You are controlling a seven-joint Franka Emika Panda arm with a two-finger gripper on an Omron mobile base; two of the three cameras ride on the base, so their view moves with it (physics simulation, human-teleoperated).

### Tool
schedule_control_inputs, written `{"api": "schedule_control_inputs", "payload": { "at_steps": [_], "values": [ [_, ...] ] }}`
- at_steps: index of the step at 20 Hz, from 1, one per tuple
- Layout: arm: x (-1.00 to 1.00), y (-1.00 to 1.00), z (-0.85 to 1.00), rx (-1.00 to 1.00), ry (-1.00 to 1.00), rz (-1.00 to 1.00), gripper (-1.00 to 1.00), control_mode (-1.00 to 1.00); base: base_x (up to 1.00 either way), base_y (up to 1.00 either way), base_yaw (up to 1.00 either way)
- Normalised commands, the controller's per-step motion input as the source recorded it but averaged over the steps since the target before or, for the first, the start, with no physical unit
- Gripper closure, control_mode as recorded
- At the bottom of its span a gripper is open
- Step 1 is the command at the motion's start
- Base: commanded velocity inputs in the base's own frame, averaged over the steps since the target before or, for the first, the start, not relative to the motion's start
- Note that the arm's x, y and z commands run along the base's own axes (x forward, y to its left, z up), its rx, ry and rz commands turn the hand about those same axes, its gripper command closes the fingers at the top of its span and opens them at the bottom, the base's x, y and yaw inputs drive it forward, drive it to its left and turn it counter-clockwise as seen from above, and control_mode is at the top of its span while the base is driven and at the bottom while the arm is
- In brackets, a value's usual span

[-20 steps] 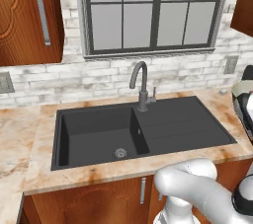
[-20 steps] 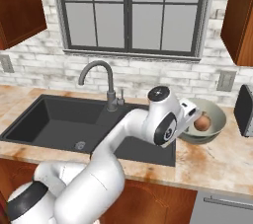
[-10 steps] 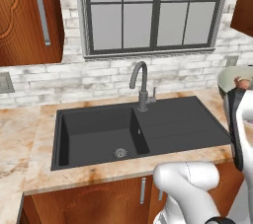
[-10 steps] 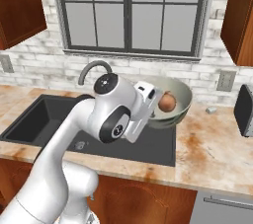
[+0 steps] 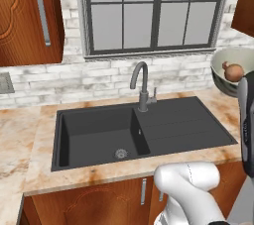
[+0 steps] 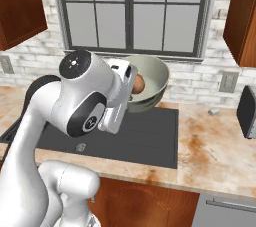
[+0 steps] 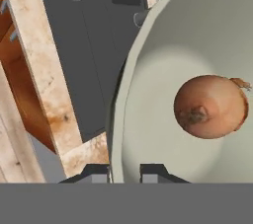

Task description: Pick the onion from the sink and place it in the bowl. Then pick the bowl and place it in the microwave. Then close the microwave door and press the start button.

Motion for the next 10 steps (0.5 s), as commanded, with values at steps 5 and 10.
{"api": "schedule_control_inputs", "payload": {
  "at_steps": [5, 10],
  "values": [
    [-0.31, 0.65, 0.55, 0.00, 0.00, 0.04, 1.00, -1.00, 0.00, 0.00, 0.00],
    [-0.27, 0.26, 0.01, 0.00, -0.10, -0.06, 1.00, -1.00, 0.00, 0.00, 0.00]
  ]
}}
